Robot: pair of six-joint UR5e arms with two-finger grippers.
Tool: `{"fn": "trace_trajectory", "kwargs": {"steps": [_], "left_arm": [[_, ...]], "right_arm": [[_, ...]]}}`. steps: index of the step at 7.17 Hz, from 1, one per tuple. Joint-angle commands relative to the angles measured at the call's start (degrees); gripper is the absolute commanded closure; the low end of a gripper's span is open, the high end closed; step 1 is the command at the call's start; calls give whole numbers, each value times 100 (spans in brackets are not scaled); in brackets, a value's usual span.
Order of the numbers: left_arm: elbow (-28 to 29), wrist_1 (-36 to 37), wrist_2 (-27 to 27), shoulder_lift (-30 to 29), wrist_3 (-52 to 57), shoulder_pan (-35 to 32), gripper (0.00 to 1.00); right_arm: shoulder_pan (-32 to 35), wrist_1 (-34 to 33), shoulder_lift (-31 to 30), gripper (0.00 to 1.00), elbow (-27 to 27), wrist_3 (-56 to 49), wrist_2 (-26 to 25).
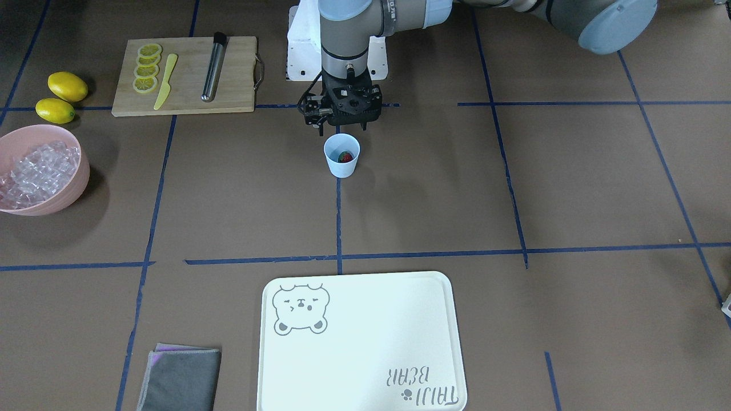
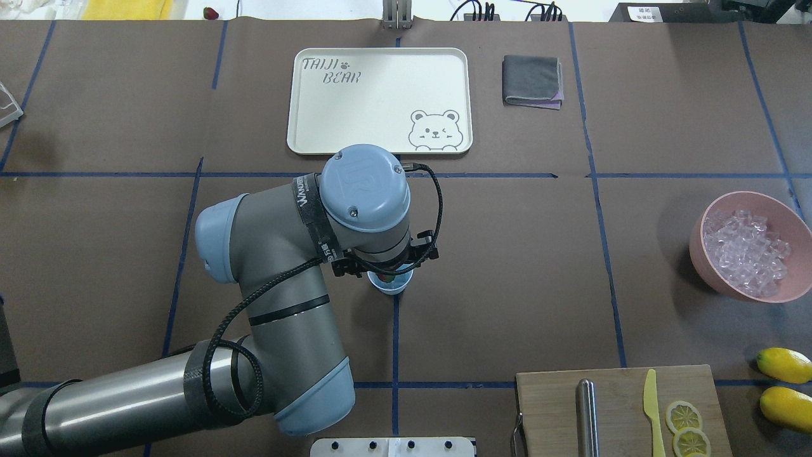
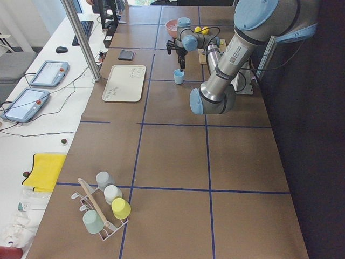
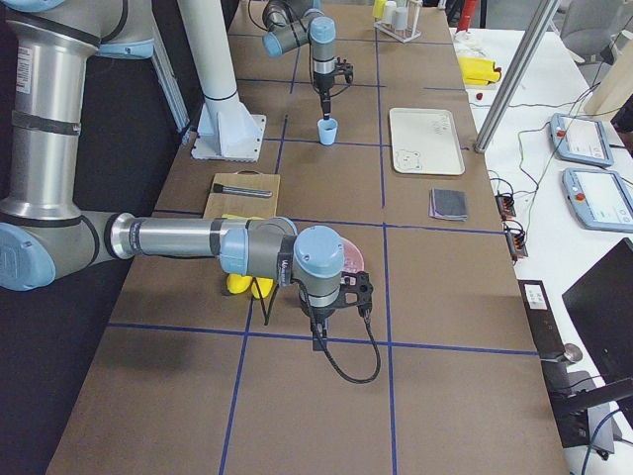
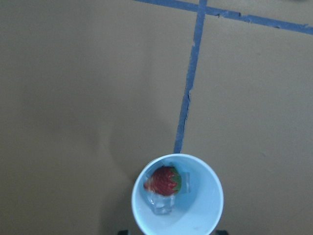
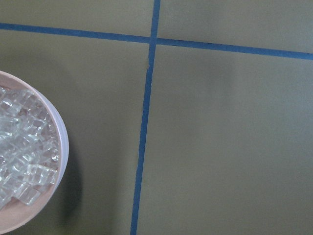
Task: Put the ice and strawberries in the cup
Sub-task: 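Open the left gripper to drop the strawberry into the cup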
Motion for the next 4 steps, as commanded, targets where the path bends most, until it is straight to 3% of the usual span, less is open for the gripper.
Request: {"fn": "trace_trajectory", "kwargs": {"steps": [1, 3, 4], "left_arm": [[-157, 61, -11, 102, 100, -10, 0], [-1104, 70, -37, 1153, 1517, -393, 0], [-1317, 70, -577, 1602, 2334, -884, 0]], "right_arm": [[-2, 0, -3, 1, 0, 0, 3], [-2, 0, 6, 1, 0, 0, 3], [-2, 0, -3, 1, -9, 0, 3]]}}
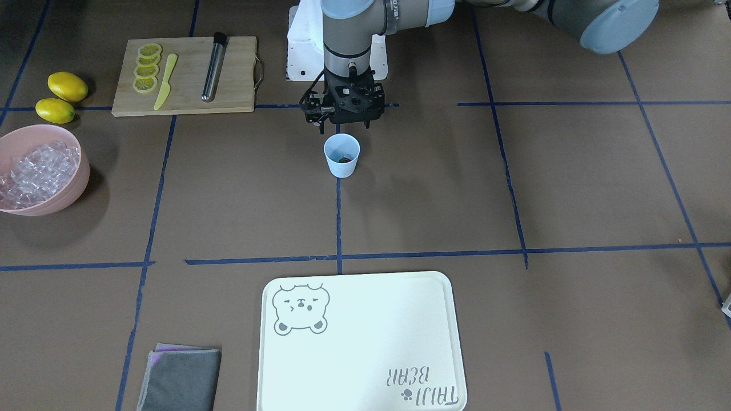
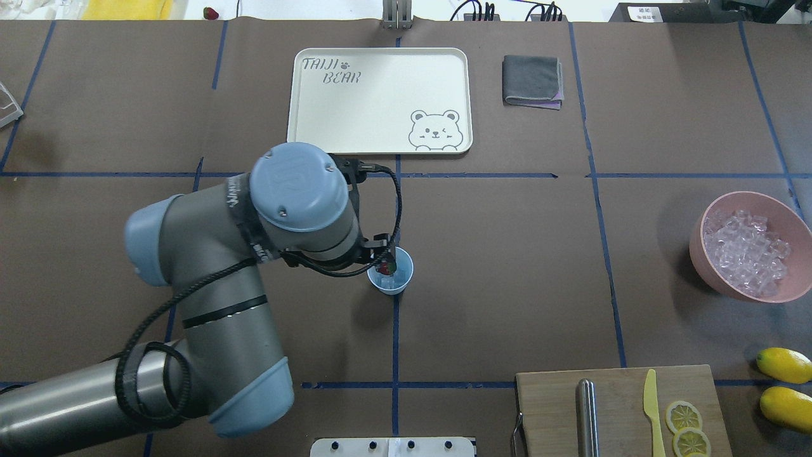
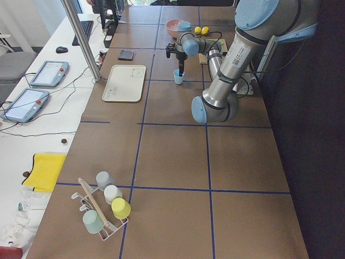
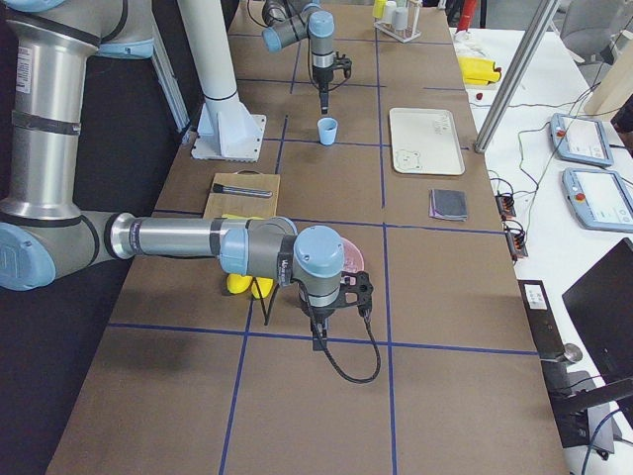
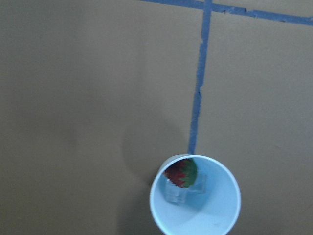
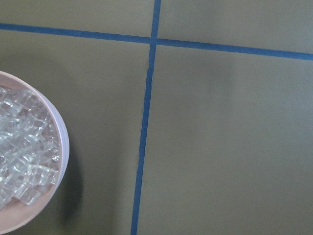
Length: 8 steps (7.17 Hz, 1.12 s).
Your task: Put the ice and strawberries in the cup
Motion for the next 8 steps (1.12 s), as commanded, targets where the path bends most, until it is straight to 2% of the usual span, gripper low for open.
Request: {"fn": "trace_trajectory", "kwargs": {"steps": [1, 2, 5, 6, 8], "left_arm": [[-712, -40, -851, 1283, 1790, -1045, 0], [-924, -58, -1168, 1891, 2790, -1660, 0], [-734, -58, -2433, 3088, 5551, -3715, 0], [-550, -58, -2776, 3492, 6387, -4375, 0], [151, -75, -2929, 3970, 7987, -5475, 0]], "right_arm": [[0, 0, -6, 1, -7, -9, 0], [0, 0, -6, 1, 2, -9, 0], [0, 0, -15, 1, 2, -9, 0], [0, 0, -15, 1, 11, -9, 0], [9, 0, -23, 1, 11, 0, 0]]}}
